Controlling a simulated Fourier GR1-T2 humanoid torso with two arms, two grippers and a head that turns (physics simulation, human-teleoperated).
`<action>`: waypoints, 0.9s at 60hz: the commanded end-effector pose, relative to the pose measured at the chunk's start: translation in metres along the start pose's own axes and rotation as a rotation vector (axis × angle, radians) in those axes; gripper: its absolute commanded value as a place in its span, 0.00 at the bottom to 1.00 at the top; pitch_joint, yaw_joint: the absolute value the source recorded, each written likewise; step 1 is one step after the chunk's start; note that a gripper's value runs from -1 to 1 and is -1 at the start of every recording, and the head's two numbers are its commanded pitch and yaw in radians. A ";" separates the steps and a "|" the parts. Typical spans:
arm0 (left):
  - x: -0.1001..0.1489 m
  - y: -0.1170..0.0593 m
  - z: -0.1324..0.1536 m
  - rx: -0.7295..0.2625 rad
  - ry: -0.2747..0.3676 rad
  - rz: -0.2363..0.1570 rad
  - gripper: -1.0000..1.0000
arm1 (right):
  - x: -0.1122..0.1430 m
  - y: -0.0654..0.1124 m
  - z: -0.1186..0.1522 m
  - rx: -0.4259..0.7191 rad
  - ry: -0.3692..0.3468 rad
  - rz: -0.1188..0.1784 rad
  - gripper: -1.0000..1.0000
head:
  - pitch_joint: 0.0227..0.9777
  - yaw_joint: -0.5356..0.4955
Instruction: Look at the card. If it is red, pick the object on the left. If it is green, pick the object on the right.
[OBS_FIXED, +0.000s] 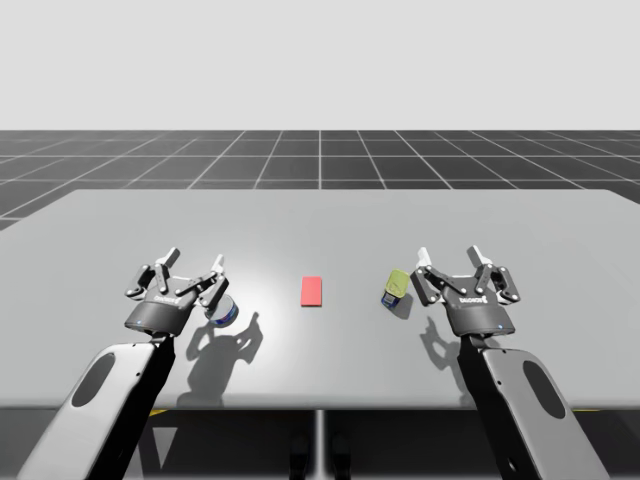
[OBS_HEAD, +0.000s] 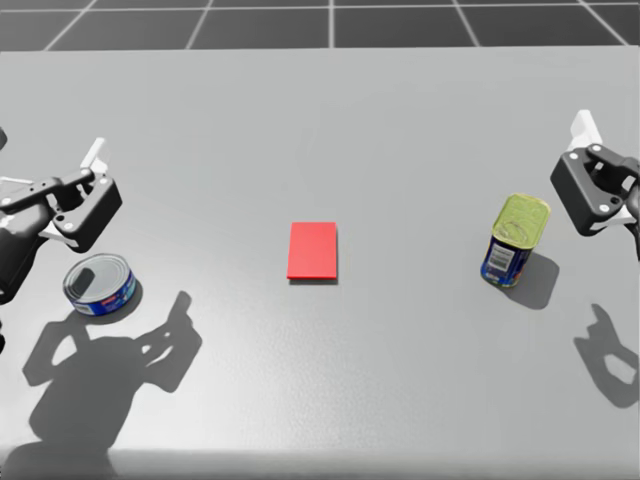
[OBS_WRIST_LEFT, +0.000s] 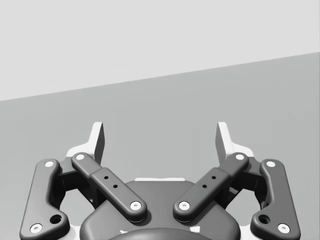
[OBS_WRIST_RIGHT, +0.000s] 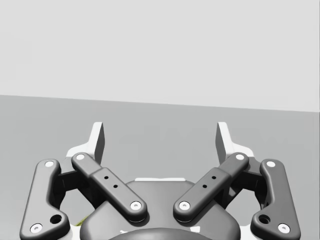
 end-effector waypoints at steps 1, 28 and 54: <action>0.000 0.000 0.000 0.000 0.000 -0.001 0.00 | 0.000 0.000 0.000 -0.001 -0.003 0.005 0.00 | 0.83 0.55; -0.001 -0.001 0.000 0.009 0.012 0.005 0.00 | -0.001 0.002 0.001 0.007 -0.003 0.008 0.00 | 0.88 0.82; 0.007 -0.001 0.006 -0.034 0.037 0.115 0.00 | -0.002 0.000 0.001 0.000 0.002 0.003 0.00 | 0.89 0.94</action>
